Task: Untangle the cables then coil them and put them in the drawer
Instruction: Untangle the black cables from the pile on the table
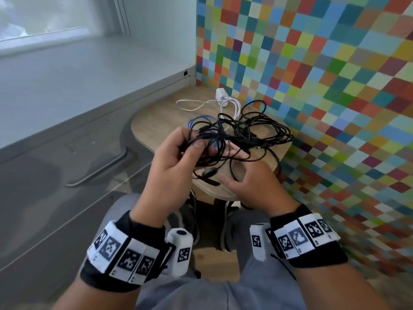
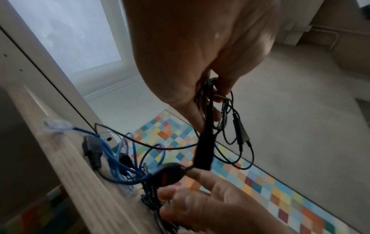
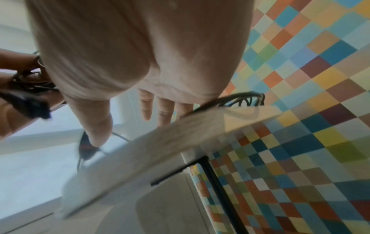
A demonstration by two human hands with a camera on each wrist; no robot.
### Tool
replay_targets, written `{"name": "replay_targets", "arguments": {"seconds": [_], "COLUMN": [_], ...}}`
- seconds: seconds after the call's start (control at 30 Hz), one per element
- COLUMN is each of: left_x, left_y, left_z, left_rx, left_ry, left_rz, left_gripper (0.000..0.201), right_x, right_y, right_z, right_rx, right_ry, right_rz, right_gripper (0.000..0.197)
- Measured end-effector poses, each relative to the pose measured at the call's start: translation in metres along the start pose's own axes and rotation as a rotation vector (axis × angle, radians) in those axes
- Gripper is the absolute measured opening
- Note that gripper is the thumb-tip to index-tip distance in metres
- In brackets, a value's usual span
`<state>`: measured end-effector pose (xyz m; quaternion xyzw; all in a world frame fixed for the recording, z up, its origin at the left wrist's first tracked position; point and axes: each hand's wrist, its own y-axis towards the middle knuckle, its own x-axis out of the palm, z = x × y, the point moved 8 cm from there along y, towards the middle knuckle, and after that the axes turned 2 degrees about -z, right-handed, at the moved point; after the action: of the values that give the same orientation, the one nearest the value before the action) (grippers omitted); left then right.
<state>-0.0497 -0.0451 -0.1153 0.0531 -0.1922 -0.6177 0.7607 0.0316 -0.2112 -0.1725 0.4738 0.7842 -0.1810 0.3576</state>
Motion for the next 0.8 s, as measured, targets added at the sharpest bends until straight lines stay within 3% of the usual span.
{"name": "replay_targets", "arguments": {"seconds": [0.17,0.33,0.5,0.57,0.67,0.8], "left_x": [0.016,0.007,0.012,0.018,0.027,0.043], "left_y": [-0.018,-0.021,-0.019,-0.019,-0.02,-0.023], "left_z": [0.004,-0.005,-0.019,-0.026,-0.039,-0.051], "left_rx": [-0.08,-0.153,-0.208,-0.247,-0.29,-0.324], "left_ry": [-0.222,-0.233,-0.075,0.001,0.164,0.268], "left_rz": [-0.127,-0.027,-0.015,-0.025,-0.03,-0.079], "left_gripper": [0.014,0.021,0.023,0.021,0.011,0.012], "right_x": [-0.013,-0.012,-0.019,-0.021,-0.024,-0.026], "right_y": [-0.032,-0.062,-0.074,-0.076,-0.078,-0.081], "right_z": [-0.034,-0.03,-0.011,0.002,0.02,0.041], "right_rx": [-0.195,-0.147,-0.053,-0.024,0.023,0.12], "right_ry": [0.296,0.527,0.822,0.873,0.949,1.054], "right_rz": [-0.007,-0.122,-0.128,-0.107,-0.078,-0.06], "right_gripper": [0.041,0.017,0.019,0.019,0.036,0.032]}}
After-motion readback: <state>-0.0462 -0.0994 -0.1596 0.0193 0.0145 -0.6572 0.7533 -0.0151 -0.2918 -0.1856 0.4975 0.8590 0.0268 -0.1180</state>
